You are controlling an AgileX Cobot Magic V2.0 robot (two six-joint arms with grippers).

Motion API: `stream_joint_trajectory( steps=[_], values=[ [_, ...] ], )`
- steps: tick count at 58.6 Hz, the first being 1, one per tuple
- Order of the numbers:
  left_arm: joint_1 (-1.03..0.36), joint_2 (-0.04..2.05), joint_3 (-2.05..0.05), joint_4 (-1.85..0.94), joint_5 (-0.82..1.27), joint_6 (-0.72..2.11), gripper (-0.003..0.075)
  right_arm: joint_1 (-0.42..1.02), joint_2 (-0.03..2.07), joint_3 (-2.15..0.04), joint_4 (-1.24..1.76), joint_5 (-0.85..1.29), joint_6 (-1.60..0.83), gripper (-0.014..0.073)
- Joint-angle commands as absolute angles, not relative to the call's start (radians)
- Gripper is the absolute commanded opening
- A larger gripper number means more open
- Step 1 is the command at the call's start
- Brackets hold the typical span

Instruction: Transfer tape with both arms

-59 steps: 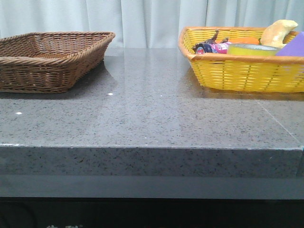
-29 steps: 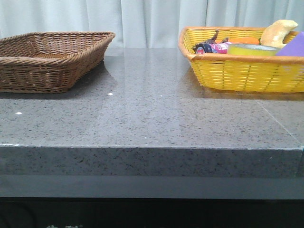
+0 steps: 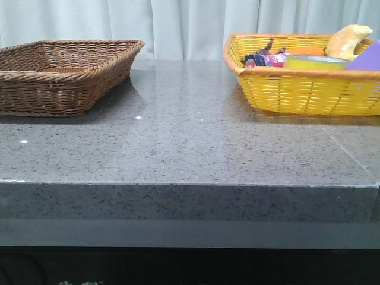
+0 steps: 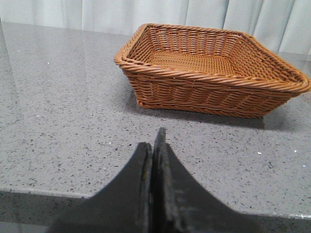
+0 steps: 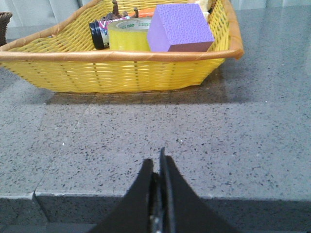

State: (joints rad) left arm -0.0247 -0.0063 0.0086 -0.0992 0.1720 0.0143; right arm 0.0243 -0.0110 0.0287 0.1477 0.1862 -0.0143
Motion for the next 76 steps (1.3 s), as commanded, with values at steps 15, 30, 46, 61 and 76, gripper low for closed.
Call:
stream_joint_trajectory(
  steps=[15, 30, 46, 61, 76],
  values=[
    [-0.023, -0.025, 0.049, -0.108, 0.077, 0.008, -0.0020, 0.018, -0.037, 0.002, 0.150, 0.104, -0.024, -0.0090],
    [-0.023, -0.021, -0.060, -0.108, 0.053, 0.008, -0.0020, 0.018, -0.030, -0.115, 0.148, 0.153, -0.024, -0.0092],
    [-0.023, 0.175, -0.363, -0.108, 0.182, 0.008, -0.0020, 0.018, 0.151, -0.380, 0.080, 0.241, -0.024, -0.0092],
    [-0.023, 0.384, -0.524, -0.108, 0.205, 0.008, -0.0020, 0.018, 0.353, -0.565, 0.081, 0.305, -0.024, -0.0092],
    [-0.023, 0.385, -0.529, -0.109, 0.207, 0.008, 0.0139, 0.018, 0.367, -0.566, 0.081, 0.292, -0.024, 0.0042]
  ],
)
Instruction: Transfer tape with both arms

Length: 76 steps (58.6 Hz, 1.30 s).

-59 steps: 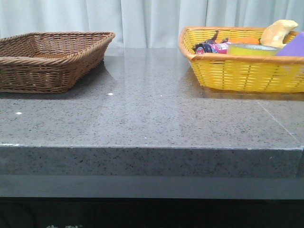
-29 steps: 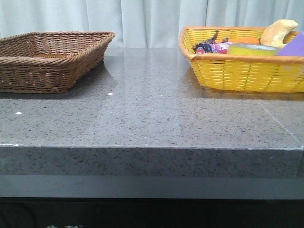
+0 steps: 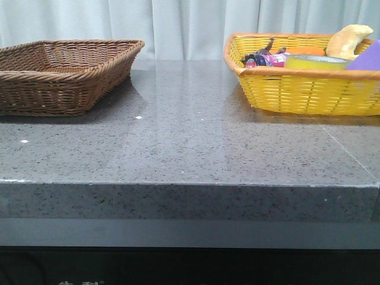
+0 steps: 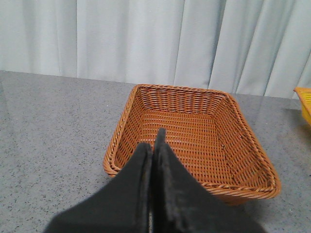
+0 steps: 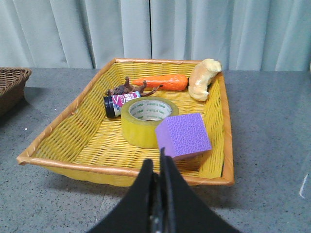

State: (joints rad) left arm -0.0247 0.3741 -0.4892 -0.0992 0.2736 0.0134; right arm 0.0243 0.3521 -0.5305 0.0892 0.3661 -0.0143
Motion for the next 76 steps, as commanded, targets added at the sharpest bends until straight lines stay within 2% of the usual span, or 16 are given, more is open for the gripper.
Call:
stream_joint_trajectory(
  steps=[1, 6, 10, 13, 16, 25, 35, 60, 76],
  values=[
    [-0.023, 0.385, -0.529, -0.109, 0.207, 0.008, 0.0168, 0.018, 0.367, -0.566, 0.081, 0.292, -0.024, 0.0069],
    [-0.023, 0.385, -0.529, -0.109, 0.213, 0.008, 0.0374, 0.018, 0.367, -0.566, 0.081, 0.291, -0.024, 0.0308],
    [-0.023, 0.385, -0.529, -0.109, 0.214, 0.008, 0.0494, 0.018, 0.367, -0.566, 0.081, 0.279, -0.024, 0.0481],
    [-0.023, 0.385, -0.529, -0.109, 0.214, 0.008, 0.0563, 0.018, 0.367, -0.566, 0.081, 0.267, -0.024, 0.0561],
    [-0.023, 0.385, -0.529, -0.109, 0.214, 0.008, 0.0591, 0.018, 0.367, -0.566, 0.085, 0.250, -0.024, 0.0606],
    [-0.023, 0.385, -0.529, -0.109, 0.214, 0.008, 0.0586, 0.018, 0.397, -0.577, 0.087, 0.200, -0.024, 0.0610],
    [-0.023, 0.385, -0.529, -0.109, 0.214, 0.008, 0.0586, 0.018, 0.614, -0.707, 0.087, 0.235, -0.023, 0.0610],
    [-0.023, 0.385, -0.529, -0.109, 0.212, 0.008, 0.0586, 0.018, 1.341, -1.381, 0.086, 0.631, -0.008, 0.0610],
    [-0.023, 0.385, -0.529, -0.109, 0.208, 0.008, 0.0586, -0.005, 1.691, -1.749, 0.062, 0.815, -0.008, 0.0610]
  ],
)
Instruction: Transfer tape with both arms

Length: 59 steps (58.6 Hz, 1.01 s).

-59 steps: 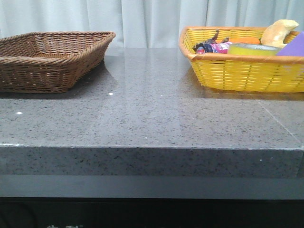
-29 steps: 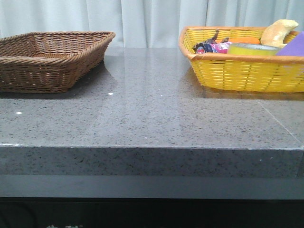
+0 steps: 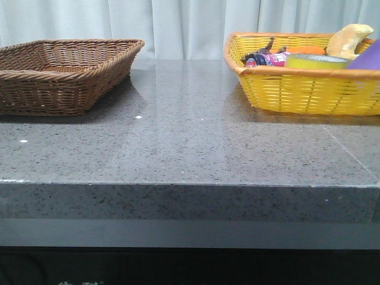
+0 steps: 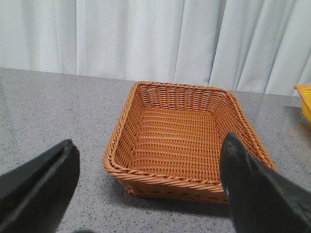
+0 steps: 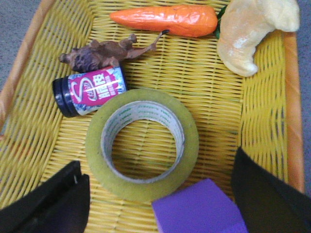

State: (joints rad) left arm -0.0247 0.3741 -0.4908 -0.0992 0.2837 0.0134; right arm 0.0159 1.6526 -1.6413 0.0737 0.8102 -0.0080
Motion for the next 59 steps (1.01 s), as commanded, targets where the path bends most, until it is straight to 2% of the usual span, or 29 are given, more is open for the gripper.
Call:
stream_joint_trajectory(
  steps=[1, 12, 30, 38, 47, 52, 59],
  values=[
    [-0.023, 0.385, -0.529, -0.109, 0.208, 0.008, 0.0586, -0.009, 1.706, -1.765, 0.062, 0.824, -0.008, 0.0610],
    [-0.023, 0.385, -0.529, -0.109, 0.206, 0.008, 0.0586, -0.037, 1.870, -1.922, 0.062, 0.905, -0.009, 0.0610],
    [-0.023, 0.385, -0.529, -0.109, 0.205, 0.008, 0.0586, -0.037, 1.978, -1.972, 0.075, 0.924, -0.009, 0.0598],
    [-0.023, 0.385, -0.529, -0.109, 0.205, 0.008, 0.0586, -0.037, 1.995, -1.972, 0.075, 0.925, -0.009, 0.0492],
    [-0.023, 0.385, -0.529, -0.109, 0.205, 0.008, 0.0586, -0.037, 1.995, -1.972, 0.075, 0.919, -0.009, 0.0302],
    [-0.023, 0.385, -0.529, -0.109, 0.205, 0.008, 0.0586, -0.037, 1.995, -1.972, 0.075, 0.916, -0.009, 0.0232],
    [-0.023, 0.385, -0.529, -0.109, 0.205, 0.008, 0.0586, -0.037, 1.995, -1.972, 0.075, 0.914, -0.009, 0.0200]
  ],
)
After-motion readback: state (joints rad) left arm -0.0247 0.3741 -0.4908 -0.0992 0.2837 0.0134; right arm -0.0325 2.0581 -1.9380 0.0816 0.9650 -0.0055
